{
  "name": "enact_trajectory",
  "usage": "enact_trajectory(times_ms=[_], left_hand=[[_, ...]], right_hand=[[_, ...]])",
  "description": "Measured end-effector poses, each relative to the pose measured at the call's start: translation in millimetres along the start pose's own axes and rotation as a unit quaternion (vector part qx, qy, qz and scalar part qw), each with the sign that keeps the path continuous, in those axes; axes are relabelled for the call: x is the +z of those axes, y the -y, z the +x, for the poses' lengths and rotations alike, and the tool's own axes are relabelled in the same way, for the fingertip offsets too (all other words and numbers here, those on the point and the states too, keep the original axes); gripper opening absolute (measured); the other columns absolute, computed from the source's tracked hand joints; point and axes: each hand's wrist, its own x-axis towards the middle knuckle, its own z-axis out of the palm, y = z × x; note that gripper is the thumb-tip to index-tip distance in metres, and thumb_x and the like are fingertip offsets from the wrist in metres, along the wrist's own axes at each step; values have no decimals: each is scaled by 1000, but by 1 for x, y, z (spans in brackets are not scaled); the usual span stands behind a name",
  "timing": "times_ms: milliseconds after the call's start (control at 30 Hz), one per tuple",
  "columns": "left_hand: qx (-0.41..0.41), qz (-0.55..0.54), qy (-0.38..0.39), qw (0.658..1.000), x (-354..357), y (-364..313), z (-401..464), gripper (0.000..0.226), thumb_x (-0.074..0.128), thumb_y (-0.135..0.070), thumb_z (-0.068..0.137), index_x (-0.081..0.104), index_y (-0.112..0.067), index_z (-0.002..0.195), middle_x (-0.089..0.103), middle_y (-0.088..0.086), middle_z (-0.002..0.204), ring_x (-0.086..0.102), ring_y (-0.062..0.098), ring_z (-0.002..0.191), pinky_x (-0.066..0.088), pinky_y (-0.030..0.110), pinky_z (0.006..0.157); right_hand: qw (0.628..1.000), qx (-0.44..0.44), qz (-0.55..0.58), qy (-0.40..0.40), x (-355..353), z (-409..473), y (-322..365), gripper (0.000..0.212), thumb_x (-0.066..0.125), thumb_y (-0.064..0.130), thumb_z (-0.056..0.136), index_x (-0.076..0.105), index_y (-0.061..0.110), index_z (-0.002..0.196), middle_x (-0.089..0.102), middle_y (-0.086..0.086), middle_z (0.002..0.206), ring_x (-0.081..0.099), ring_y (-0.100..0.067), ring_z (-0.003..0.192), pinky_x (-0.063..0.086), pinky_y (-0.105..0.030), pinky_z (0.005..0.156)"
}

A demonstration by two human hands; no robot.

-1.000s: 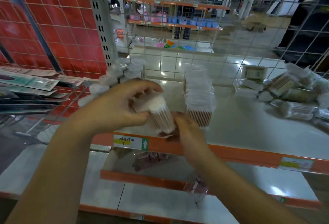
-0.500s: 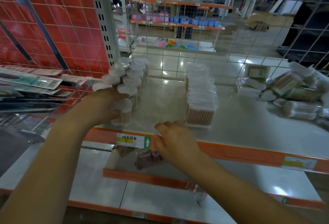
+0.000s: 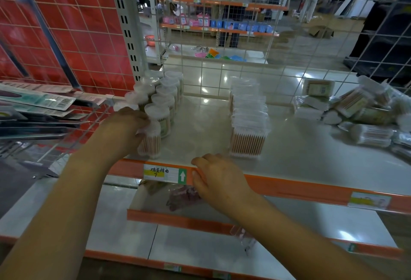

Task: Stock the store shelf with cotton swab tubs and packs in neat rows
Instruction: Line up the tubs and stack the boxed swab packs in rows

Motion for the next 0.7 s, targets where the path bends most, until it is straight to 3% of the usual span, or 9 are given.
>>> enact_trajectory(times_ms=[100, 233, 367, 500, 700], left_hand=[[7, -1, -18, 1000, 0, -2, -2, 23, 73, 12, 56, 71, 2, 77, 68, 18, 83, 62, 39, 73, 54, 46, 61], [15, 17, -47, 999, 4, -2, -2, 16, 57, 1, 62, 69, 2, 71, 67, 17, 78, 61, 38, 68, 53, 46, 55], [3, 21, -52, 998, 7, 0, -4, 16, 69, 12, 57, 67, 3, 70, 65, 18, 74, 60, 38, 66, 52, 45, 52], [3, 19, -66, 998, 5, -1, -6, 17, 68, 13, 59, 67, 1, 72, 62, 18, 72, 58, 36, 63, 51, 42, 51], [18, 32, -83, 996, -9, -24, -8, 45, 76, 6, 55, 68, 5, 99, 67, 22, 93, 63, 42, 79, 54, 51, 64]], right_hand=[[1000, -4, 0, -4, 1, -2, 1, 31, 35, 26, 96, 57, 11, 112, 60, -8, 102, 52, -25, 90, 43, -38, 78], [1000, -7, 1, -6, 0, -3, 2, 30, 35, 27, 97, 57, 12, 110, 60, -7, 100, 52, -24, 88, 43, -37, 75], [1000, -7, 8, -5, -1, -5, 4, 31, 34, 27, 97, 56, 12, 112, 59, -6, 102, 52, -23, 91, 43, -36, 77], [1000, -13, 1, -11, -1, -6, 3, 31, 34, 27, 97, 56, 12, 112, 59, -7, 104, 51, -24, 91, 42, -36, 76], [999, -18, 1, -36, -5, -2, 2, 33, 40, 23, 95, 56, 9, 119, 61, -11, 108, 53, -29, 96, 45, -42, 80]])
